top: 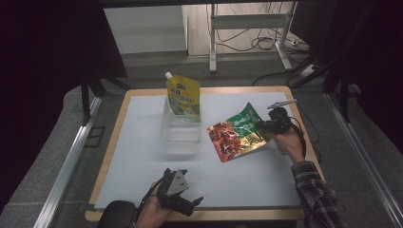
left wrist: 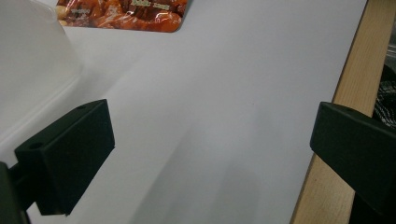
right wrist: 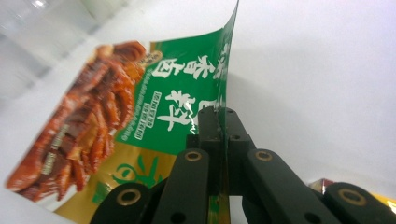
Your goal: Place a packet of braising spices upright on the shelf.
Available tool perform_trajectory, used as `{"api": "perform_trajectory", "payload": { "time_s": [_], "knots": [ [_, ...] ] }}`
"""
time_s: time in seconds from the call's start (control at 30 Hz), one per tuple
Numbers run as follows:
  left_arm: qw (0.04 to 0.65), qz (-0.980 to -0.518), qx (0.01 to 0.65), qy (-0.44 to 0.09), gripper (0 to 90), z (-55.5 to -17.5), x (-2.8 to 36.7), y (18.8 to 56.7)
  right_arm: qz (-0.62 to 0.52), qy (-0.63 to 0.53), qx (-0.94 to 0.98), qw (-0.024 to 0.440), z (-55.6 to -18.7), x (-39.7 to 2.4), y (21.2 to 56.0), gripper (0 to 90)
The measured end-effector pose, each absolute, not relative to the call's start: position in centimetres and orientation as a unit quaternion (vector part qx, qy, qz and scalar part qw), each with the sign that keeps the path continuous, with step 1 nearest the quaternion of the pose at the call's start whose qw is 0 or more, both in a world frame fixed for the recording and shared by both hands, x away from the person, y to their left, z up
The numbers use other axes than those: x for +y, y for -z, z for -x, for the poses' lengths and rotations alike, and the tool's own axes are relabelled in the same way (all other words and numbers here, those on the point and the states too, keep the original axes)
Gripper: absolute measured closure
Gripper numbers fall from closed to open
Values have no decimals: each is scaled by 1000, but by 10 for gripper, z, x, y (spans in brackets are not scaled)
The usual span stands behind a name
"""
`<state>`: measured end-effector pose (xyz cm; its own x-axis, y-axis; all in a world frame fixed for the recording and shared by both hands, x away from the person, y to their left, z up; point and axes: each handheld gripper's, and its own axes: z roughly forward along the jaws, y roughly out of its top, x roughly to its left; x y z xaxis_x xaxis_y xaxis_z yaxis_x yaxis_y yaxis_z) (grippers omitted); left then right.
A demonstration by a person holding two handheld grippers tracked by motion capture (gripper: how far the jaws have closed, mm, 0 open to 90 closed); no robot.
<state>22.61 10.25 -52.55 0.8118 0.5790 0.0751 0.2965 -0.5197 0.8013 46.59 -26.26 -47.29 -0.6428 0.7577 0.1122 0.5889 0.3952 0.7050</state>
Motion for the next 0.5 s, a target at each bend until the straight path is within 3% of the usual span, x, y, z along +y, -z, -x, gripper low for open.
{"api": "perform_trajectory", "payload": {
  "time_s": [0.5],
  "knots": [
    [416, -855, 257, -174, 0, -227, 104, 524, -378, -416, 819, 117, -452, -247, 428, 888]
  ]
}}
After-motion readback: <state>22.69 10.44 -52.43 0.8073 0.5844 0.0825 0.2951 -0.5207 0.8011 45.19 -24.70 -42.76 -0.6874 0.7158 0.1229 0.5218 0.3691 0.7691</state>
